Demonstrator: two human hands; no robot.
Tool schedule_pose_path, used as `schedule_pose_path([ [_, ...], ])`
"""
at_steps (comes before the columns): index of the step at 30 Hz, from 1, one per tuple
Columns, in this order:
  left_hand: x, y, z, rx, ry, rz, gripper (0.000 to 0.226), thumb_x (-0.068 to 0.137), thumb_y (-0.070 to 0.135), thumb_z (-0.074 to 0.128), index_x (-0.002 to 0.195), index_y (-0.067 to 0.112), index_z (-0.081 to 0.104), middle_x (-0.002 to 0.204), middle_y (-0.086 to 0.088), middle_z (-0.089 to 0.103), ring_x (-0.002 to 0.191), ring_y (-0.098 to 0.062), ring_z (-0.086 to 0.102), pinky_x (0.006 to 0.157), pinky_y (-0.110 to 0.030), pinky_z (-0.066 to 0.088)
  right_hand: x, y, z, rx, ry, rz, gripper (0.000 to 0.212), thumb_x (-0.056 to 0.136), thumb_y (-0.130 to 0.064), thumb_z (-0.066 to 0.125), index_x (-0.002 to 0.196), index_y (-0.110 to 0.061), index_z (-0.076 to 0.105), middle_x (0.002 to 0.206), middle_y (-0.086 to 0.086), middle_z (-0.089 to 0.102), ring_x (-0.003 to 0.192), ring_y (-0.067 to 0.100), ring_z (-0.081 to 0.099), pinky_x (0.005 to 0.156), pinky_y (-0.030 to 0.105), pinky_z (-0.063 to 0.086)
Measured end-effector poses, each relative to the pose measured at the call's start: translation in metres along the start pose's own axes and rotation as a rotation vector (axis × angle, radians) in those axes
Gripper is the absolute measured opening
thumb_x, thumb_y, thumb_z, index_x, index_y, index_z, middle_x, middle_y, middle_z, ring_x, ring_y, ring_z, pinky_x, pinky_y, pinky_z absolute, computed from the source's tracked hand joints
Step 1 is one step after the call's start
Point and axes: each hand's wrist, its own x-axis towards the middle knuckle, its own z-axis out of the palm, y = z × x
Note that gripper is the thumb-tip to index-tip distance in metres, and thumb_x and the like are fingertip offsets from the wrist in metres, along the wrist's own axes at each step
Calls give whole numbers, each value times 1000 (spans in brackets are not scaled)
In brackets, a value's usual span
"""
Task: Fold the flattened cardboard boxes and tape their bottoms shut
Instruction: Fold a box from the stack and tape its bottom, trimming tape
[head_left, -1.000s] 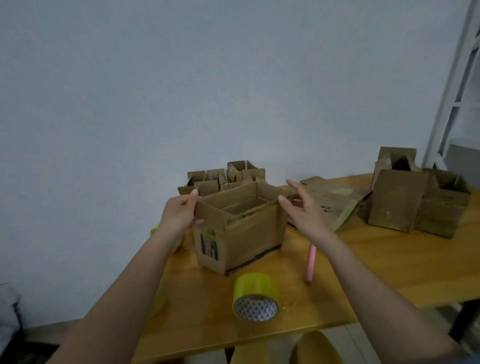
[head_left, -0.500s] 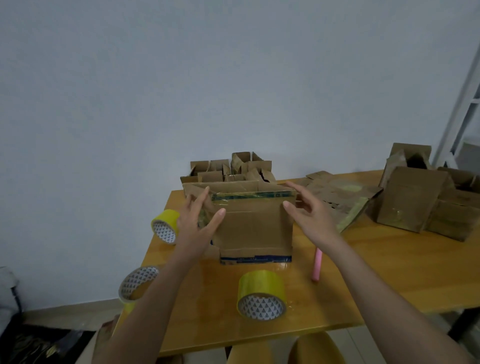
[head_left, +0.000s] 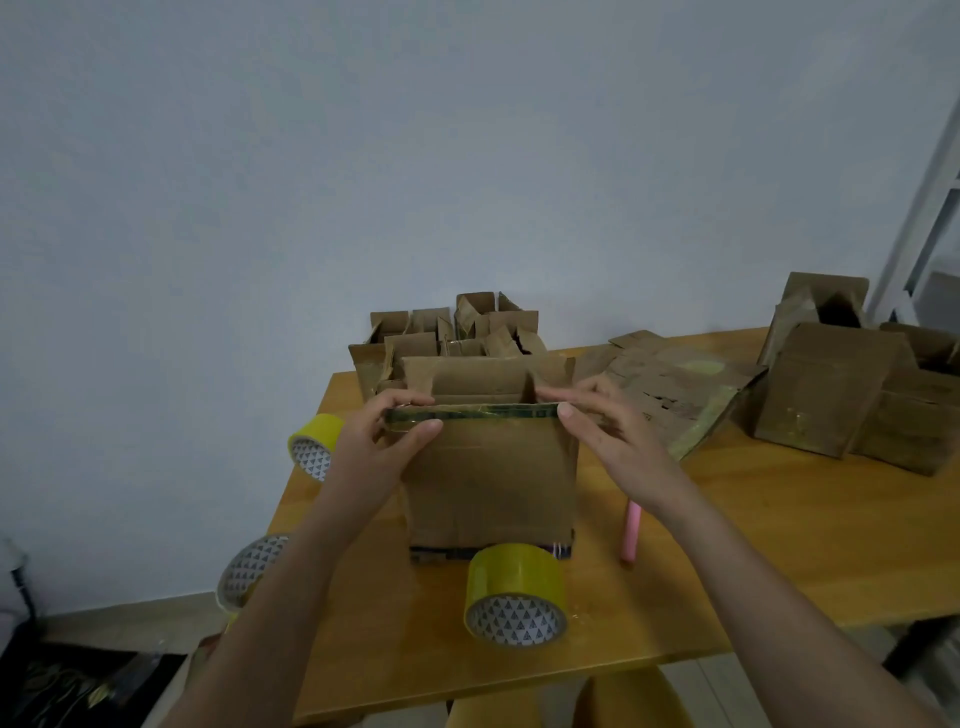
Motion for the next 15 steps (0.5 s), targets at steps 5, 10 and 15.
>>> schedule_pose_path([
  [5,-4,-4,-3,-103,53,-109,43,79,44,61,117,24,64,115,13,67,104,7,60,89,-23,52,-1,3,9,89,47,48,40,88,-55,49,92,-22,72,99,-5,53,98,8,55,82,22,44],
  [10,1,-10,13,-80,189,-210,40,89,29,67,125,19,53,101,0,70,95,-3,63,69,-12,50,0,8,15,72,217,105,18,93,-37,61,95,-24,73,97,-7,63,96,9,58,86,32,49],
  [15,13,-21,19,-7,193,-154,76,91,10,64,151,23,19,131,4,44,102,-17,56,78,-24,49,10,9,12,64,165,180,77,92,-16,66,150,-42,23,141,-25,38,86,2,55,77,18,49],
])
